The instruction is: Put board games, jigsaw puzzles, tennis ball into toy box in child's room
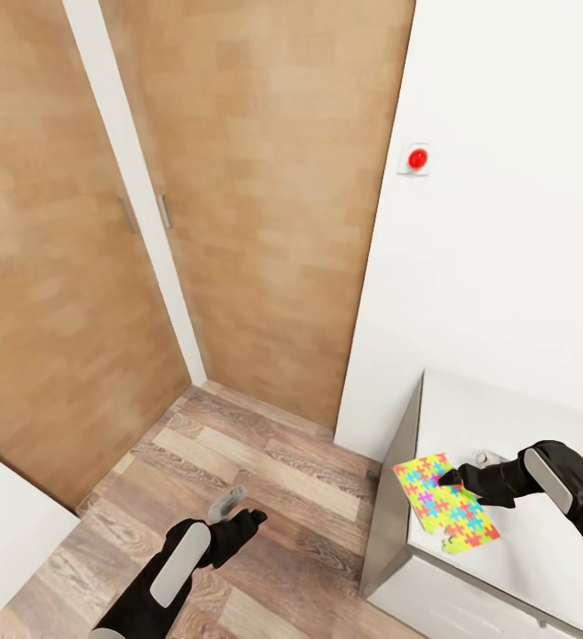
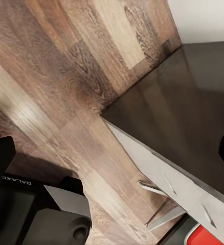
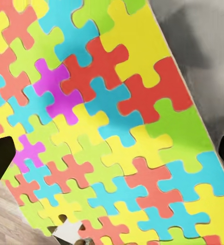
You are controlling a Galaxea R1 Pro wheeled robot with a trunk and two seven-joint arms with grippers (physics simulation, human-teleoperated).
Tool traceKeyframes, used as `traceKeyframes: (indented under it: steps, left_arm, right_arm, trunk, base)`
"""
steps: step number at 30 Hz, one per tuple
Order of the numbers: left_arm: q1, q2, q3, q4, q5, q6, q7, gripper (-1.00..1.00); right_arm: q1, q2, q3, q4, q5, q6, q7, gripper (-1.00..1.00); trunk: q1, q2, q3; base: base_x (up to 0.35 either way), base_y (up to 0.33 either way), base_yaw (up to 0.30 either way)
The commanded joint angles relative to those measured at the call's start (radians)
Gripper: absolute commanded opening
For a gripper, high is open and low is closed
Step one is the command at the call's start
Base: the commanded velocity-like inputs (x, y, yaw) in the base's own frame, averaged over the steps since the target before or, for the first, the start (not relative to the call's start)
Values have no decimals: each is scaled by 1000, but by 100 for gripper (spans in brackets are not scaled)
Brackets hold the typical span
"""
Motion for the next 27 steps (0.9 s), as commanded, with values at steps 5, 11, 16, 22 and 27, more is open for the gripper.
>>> traceKeyframes:
  steps: [5,11,16,22,27]
  left_arm:
    - [-1,0,-2,-2,10,1,10,100]
    - [-1,0,-2,-2,10,1,10,100]
    - [-1,-1,-3,-2,10,1,10,100]
    - [-1,-1,-4,-2,11,1,10,100]
    - [-1,-1,-4,-4,12,1,9,100]
  right_arm:
    - [-1,-1,4,-2,9,1,10,100]
    - [-1,-2,4,-3,9,1,10,100]
    - [-1,-3,4,-4,9,1,10,100]
    - [-1,-4,3,-4,9,1,10,100]
    - [-1,-4,3,-3,9,0,10,100]
  trunk:
    - [1,-2,-2]
    - [1,-2,-2]
    - [1,-2,-2]
    - [1,-2,-2]
    - [1,-2,-2]
  base:
    - [0,0,199]
    - [0,0,117]
    - [0,0,42]
    - [0,0,17]
    - [0,0,6]
